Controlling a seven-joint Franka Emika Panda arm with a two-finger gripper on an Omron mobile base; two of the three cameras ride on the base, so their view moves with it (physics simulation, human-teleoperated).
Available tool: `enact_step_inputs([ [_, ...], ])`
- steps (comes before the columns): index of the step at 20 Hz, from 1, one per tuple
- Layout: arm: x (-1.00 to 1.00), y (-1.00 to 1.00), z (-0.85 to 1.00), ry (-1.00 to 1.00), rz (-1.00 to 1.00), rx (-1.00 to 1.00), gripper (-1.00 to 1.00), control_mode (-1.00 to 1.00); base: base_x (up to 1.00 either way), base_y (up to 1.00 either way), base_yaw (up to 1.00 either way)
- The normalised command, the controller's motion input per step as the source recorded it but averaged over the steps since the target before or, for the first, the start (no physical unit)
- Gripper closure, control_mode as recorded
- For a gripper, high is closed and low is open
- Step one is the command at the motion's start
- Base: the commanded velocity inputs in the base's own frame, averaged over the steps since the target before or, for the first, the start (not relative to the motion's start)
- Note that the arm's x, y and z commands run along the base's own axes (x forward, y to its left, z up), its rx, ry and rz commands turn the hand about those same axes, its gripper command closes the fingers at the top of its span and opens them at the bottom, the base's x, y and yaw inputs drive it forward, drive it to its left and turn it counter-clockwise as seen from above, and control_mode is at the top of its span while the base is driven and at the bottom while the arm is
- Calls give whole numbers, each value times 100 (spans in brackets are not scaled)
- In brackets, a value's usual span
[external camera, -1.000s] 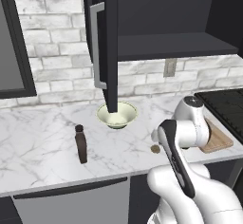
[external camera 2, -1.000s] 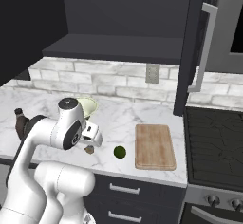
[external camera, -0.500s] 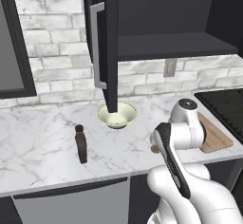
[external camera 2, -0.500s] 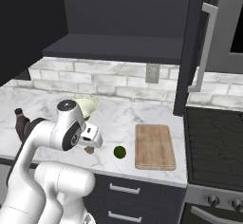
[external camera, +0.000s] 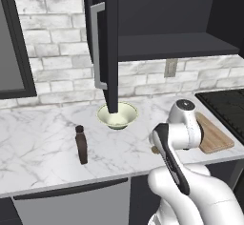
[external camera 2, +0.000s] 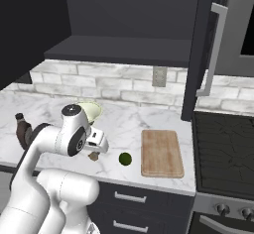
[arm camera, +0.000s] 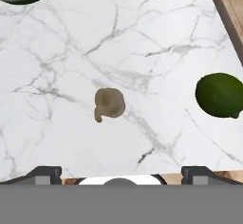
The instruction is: Open the cabinet. Place the bowl and condiment on the counter. Then place the lime and garlic on the cutting board.
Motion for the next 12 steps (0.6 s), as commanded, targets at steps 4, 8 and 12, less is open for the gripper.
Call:
enact_step_inputs([
  [4, 11, 2, -10, 0, 0, -2, -100, -100, 0, 0, 0],
  [8, 1, 3, -21, 0, 2, -2, -100, -100, 0, 0, 0],
  [12, 0, 2, -27, 0, 4, -3, -100, -100, 0, 0, 0],
])
